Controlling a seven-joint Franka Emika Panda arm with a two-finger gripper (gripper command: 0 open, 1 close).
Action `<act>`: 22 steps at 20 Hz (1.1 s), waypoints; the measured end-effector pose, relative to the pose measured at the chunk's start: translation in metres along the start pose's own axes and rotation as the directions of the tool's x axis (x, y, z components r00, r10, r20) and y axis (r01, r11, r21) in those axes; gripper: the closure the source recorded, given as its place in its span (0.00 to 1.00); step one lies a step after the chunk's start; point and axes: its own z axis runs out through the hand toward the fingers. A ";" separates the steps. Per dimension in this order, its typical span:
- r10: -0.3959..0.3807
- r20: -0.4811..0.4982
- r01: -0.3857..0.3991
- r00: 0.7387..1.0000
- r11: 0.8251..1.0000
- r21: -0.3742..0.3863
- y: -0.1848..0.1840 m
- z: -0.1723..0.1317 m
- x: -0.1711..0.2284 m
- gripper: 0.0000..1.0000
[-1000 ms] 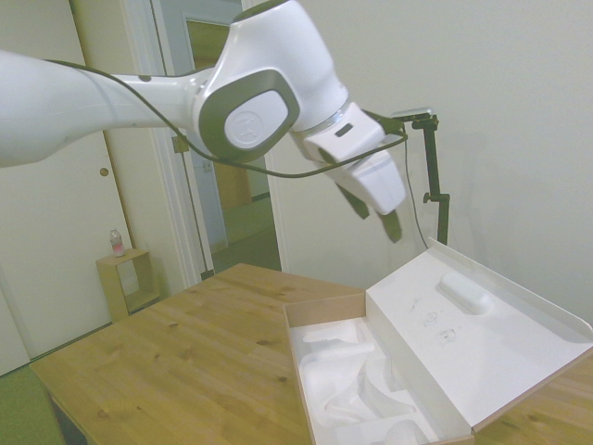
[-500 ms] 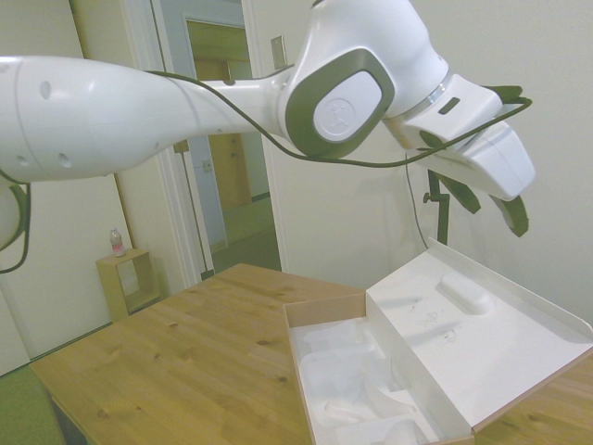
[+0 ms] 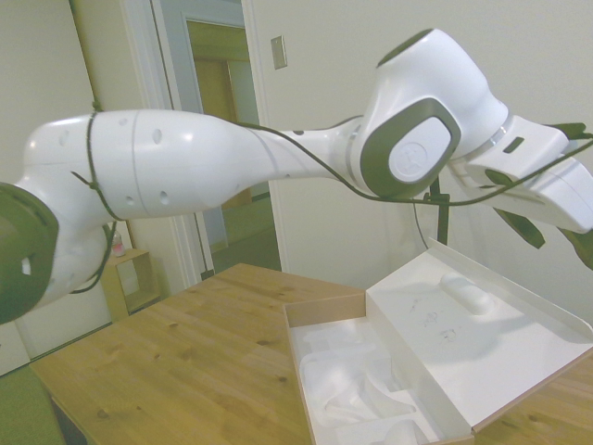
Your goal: Close the box
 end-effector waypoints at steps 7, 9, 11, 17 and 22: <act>0.010 0.016 -0.009 1.000 0.998 -0.055 0.005 0.051 0.009 0.00; 0.018 0.042 -0.016 0.999 0.998 -0.062 0.006 0.066 0.007 0.00; 0.041 0.126 -0.033 0.991 0.997 -0.069 0.010 0.081 0.000 0.00; 0.041 0.385 -0.030 0.922 0.999 -0.035 0.004 0.106 -0.041 0.00; -0.012 0.474 -0.024 0.880 0.997 0.070 -0.043 0.052 -0.084 0.00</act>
